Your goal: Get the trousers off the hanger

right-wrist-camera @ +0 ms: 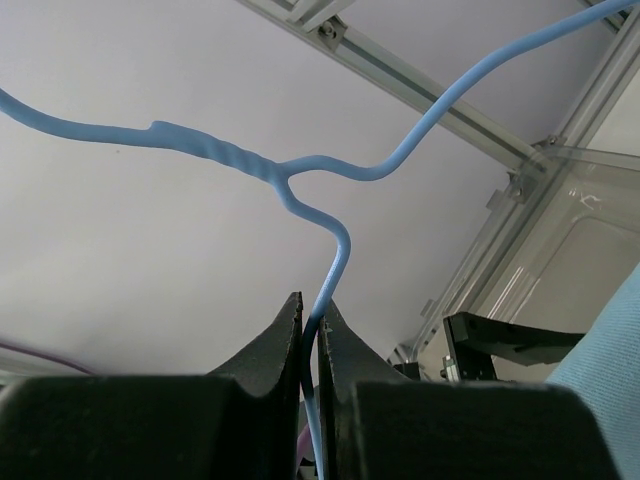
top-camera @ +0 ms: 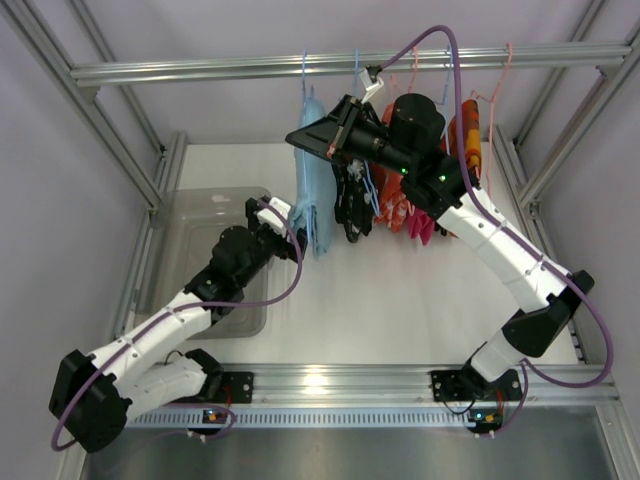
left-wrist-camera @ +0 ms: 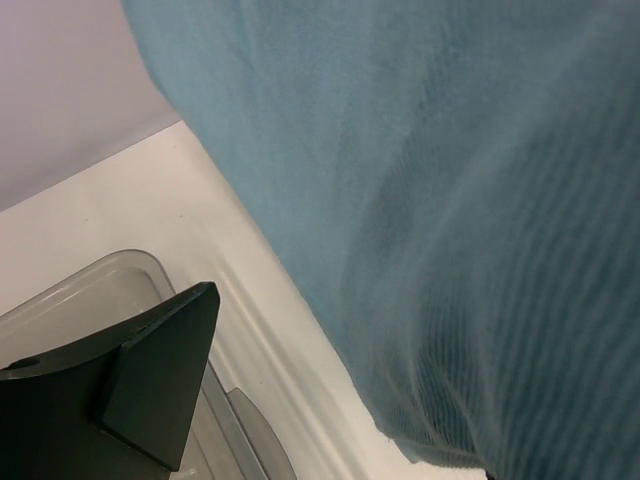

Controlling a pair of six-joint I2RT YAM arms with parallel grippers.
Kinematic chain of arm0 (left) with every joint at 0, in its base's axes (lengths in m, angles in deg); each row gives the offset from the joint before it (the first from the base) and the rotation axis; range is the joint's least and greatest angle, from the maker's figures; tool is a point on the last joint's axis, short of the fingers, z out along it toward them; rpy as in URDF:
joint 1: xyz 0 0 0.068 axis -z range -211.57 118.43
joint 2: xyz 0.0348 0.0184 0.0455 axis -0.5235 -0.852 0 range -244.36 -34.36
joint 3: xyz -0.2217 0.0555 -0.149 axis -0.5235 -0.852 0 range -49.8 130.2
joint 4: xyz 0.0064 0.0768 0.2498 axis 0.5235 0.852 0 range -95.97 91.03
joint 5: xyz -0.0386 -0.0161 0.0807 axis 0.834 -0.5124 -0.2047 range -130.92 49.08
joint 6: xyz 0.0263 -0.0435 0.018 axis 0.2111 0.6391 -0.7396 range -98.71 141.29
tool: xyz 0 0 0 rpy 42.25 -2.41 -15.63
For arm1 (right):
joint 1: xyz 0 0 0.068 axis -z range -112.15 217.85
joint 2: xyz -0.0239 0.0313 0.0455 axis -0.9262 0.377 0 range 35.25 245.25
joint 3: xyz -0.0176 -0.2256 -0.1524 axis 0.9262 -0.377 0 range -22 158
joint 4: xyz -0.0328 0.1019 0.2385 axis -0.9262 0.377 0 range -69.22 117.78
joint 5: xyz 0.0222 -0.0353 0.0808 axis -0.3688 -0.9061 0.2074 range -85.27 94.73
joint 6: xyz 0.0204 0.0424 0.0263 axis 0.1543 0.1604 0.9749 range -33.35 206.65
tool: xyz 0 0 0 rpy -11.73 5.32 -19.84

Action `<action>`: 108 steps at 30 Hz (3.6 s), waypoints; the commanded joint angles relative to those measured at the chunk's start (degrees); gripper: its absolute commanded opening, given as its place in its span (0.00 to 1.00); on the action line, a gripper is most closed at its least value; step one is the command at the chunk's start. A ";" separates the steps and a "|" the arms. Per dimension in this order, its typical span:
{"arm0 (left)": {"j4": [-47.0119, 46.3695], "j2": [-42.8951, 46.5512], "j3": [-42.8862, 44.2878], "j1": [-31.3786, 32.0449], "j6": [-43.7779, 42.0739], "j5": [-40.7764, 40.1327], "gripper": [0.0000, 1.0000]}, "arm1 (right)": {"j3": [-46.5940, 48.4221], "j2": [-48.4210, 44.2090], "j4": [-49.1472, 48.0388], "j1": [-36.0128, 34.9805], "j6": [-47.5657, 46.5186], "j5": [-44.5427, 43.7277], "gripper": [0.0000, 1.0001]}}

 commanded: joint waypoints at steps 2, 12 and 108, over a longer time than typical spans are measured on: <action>-1.31 -1.52 3.89 0.25 0.47 -10.37 0.99 | 4.79 -1.95 -10.72 -0.26 -0.56 -0.09 0.00; -3.60 0.15 8.90 -0.98 1.87 -8.80 0.81 | 1.89 -3.09 -10.63 -0.34 -0.56 0.35 0.00; 20.38 19.49 30.00 -5.64 -53.86 -41.49 0.00 | -19.12 -9.95 -10.72 -5.00 -16.73 2.29 0.00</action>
